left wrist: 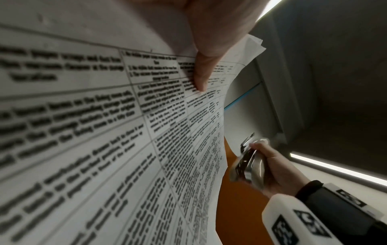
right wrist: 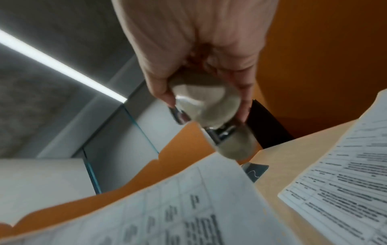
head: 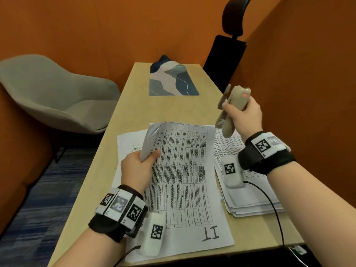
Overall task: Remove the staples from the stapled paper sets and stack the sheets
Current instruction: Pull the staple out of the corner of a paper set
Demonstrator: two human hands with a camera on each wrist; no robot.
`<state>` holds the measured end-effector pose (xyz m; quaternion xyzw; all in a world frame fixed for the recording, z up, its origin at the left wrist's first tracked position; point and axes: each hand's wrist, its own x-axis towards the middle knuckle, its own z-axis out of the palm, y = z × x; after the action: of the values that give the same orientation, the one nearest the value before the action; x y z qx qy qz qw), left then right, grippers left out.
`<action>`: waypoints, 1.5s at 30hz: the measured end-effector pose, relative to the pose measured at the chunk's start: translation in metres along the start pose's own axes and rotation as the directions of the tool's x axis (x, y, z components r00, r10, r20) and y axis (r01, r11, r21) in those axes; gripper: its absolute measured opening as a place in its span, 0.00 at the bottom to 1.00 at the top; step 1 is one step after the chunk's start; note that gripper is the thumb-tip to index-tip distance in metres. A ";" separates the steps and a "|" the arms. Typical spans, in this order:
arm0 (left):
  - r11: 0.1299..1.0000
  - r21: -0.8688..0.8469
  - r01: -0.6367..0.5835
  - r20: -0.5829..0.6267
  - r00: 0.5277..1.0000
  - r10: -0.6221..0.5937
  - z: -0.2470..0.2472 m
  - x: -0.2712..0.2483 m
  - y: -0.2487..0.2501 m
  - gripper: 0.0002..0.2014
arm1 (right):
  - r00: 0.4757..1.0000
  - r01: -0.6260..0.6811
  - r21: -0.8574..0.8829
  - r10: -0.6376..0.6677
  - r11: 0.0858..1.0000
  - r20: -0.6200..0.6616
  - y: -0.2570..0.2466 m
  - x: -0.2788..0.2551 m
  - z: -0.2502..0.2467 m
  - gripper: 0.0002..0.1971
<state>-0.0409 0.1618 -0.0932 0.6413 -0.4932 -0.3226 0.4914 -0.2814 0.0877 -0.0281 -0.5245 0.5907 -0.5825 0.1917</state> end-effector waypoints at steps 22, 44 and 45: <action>0.965 -0.256 0.050 -0.020 0.998 -0.057 -0.008 -0.001 -0.008 0.08 | 0.860 0.373 -0.279 -0.217 0.885 0.462 0.007 -0.025 0.014 0.08; 0.950 -0.312 0.023 0.026 1.000 -0.015 -0.010 -0.001 -0.013 0.04 | 0.869 -0.081 0.017 0.063 0.997 0.492 0.002 -0.020 0.007 0.08; 0.950 -0.312 0.023 0.028 0.999 -0.015 -0.010 -0.001 -0.014 0.04 | 0.859 -0.091 0.002 0.078 0.996 0.506 0.002 -0.020 0.006 0.08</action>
<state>-0.0281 0.1662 -0.1039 0.5559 -0.4360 -0.4094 0.5772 -0.2702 0.1008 -0.0392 -0.6300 0.5347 -0.4232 0.3717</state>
